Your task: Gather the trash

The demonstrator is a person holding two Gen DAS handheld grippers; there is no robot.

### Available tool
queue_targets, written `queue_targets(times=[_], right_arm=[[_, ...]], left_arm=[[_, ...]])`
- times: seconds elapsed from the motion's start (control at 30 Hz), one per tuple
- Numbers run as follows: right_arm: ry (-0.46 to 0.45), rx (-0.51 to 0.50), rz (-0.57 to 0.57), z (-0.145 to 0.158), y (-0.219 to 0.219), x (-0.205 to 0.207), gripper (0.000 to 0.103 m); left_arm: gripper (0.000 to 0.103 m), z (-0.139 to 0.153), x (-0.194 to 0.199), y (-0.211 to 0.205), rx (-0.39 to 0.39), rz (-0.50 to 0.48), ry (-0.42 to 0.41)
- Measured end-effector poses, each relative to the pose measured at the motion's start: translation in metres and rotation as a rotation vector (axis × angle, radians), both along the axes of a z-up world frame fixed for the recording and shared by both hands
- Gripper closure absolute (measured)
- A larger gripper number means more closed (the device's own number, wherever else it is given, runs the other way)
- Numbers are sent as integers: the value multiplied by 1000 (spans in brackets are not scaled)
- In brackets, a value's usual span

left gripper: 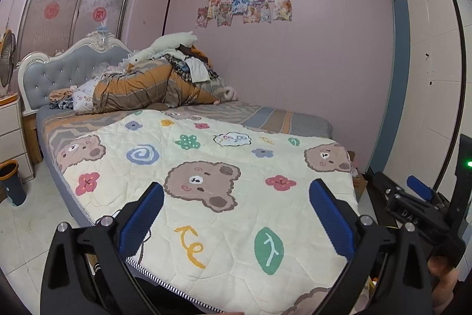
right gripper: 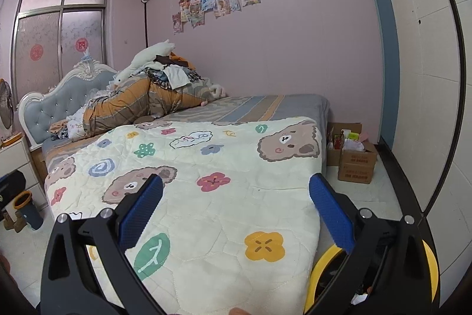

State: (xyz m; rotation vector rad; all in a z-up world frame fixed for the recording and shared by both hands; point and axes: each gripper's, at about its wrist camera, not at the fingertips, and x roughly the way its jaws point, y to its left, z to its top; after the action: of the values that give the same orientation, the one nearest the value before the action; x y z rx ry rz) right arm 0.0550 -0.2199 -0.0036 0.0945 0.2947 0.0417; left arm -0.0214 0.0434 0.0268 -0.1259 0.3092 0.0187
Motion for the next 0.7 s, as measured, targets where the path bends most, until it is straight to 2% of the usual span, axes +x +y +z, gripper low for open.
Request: queue_targets(times=[0.4,0.7], right_arm=[[-25,-15,-45,-4,3,-11,8],[-3,-4,-49,-11,3,-10,8]], left_arm=[[8,-5,-9,-12,13,-12,-31],[8,-7,-7,-11,4,-9,-29]])
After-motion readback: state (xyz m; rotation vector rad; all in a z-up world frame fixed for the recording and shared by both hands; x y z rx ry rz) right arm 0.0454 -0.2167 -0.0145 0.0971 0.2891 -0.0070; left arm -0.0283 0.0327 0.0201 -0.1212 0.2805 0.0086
